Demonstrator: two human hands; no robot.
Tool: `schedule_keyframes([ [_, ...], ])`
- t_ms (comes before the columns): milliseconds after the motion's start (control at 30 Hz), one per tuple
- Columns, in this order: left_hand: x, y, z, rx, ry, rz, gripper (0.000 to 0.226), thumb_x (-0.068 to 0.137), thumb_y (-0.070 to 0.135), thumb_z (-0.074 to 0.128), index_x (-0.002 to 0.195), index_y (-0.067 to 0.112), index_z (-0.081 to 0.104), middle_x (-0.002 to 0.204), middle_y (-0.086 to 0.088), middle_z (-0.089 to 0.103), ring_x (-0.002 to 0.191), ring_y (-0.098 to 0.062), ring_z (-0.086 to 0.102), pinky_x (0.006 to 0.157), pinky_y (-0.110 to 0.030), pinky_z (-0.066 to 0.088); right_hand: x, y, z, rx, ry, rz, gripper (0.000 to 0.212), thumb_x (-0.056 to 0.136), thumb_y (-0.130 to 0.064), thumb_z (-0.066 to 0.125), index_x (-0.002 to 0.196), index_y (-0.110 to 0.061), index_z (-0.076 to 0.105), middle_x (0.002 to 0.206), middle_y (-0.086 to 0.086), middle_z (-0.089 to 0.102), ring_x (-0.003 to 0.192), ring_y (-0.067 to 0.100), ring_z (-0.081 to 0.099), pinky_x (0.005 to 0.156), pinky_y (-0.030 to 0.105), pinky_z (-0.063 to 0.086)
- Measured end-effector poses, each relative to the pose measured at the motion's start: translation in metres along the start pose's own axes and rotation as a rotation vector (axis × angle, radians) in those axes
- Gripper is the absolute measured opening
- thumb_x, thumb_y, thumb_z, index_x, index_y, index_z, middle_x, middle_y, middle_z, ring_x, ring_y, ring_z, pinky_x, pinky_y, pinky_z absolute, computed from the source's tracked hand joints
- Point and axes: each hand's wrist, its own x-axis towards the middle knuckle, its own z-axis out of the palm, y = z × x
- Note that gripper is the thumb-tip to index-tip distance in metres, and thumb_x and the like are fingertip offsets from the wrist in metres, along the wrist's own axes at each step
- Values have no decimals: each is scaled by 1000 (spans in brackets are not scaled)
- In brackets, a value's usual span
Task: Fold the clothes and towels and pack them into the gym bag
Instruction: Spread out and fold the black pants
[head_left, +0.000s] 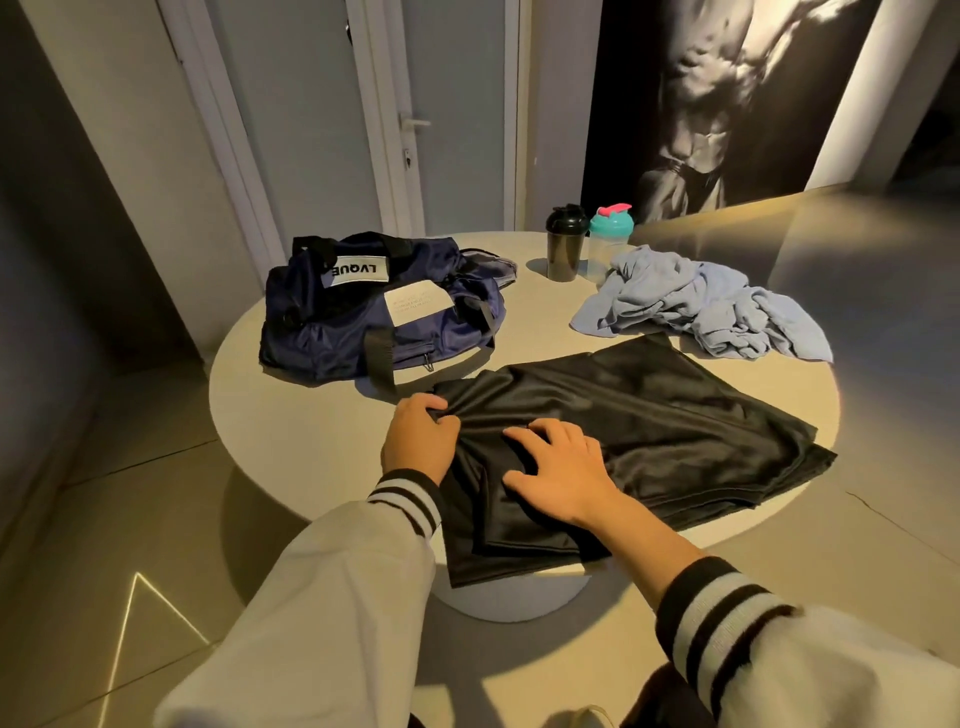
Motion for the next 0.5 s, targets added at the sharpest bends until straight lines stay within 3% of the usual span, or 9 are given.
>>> schedule_keyframes([
  [100,1,5,3,-15,-32,36,21,92,26,59,112,27,63,118,-2,62,99,-20,59,88,-35,50,8,-3,-11,11,-66,63,61,87,-60,51,144,-44,40,147,-1,36,141,27,24,112,47,22],
  [200,9,10,6,4,-128,31,39,97,35,50,136,34,56,135,-1,60,120,-24,56,105,-43,45,25,-11,-15,14,141,75,47,92,-54,49,132,-32,56,133,2,49,129,28,39,104,45,34],
  [267,17,11,9,143,-138,35,43,99,39,45,141,39,52,140,0,58,125,-25,55,110,-44,37,36,-12,-12,7,206,24,48,96,-51,47,137,-28,55,135,2,51,130,26,41,104,43,35],
  [367,23,12,11,277,-126,32,47,97,35,47,144,40,49,143,1,54,125,-24,53,105,-41,30,45,-10,0,-18,114,9,59,97,-58,41,149,-29,43,150,4,42,141,25,33,114,43,29],
  [500,23,10,12,416,-82,33,63,98,33,47,156,25,27,153,-4,39,139,-27,35,111,-46,27,51,-11,4,-37,-1,103,67,91,-65,41,150,-33,37,155,5,32,145,29,25,117,45,23],
])
